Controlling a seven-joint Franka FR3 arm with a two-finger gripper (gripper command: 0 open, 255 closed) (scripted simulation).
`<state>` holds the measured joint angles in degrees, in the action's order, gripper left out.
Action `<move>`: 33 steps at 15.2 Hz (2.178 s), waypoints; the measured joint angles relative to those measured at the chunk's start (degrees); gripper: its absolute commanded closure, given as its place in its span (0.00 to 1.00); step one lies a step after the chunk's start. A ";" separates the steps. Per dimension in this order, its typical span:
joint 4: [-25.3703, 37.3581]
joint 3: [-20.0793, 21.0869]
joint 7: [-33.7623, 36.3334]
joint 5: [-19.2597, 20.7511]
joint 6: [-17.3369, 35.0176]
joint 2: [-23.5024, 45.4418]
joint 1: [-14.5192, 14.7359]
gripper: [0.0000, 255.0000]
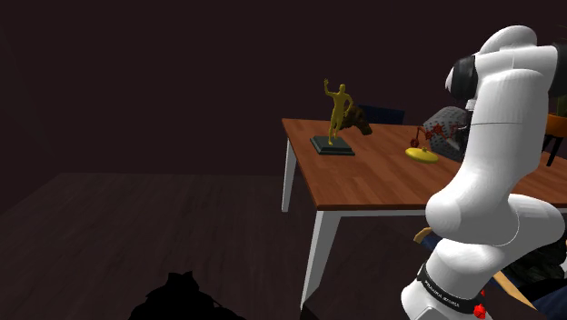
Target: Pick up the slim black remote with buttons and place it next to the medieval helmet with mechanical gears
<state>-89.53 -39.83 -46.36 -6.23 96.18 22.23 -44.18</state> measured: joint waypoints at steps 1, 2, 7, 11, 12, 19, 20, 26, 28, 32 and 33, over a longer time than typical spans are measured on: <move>-0.54 0.08 0.08 -0.11 0.65 0.15 0.07 1.00; -1.14 0.15 0.08 -0.21 1.37 0.31 0.09 1.00; -3.45 0.54 -0.05 -0.94 4.60 1.45 -0.03 1.00; -5.55 0.84 -0.21 -1.47 7.36 2.25 -0.11 1.00; -5.88 0.93 -0.31 -1.65 7.94 2.56 -0.20 1.00; -8.63 1.78 -0.58 -3.03 12.47 4.72 -0.50 1.00; -8.79 1.95 -0.57 -3.29 12.99 5.15 -0.57 1.00; -10.29 2.49 -1.05 -4.20 15.74 6.57 -0.99 1.00; -10.29 2.51 -1.06 -4.23 15.79 6.62 -1.01 1.00; -10.32 2.50 -1.08 -4.23 15.84 6.65 -1.02 0.00; -10.33 2.50 -1.08 -4.23 15.85 6.65 -1.03 0.00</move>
<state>-99.85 -37.33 -47.44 -10.46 112.03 28.88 -45.21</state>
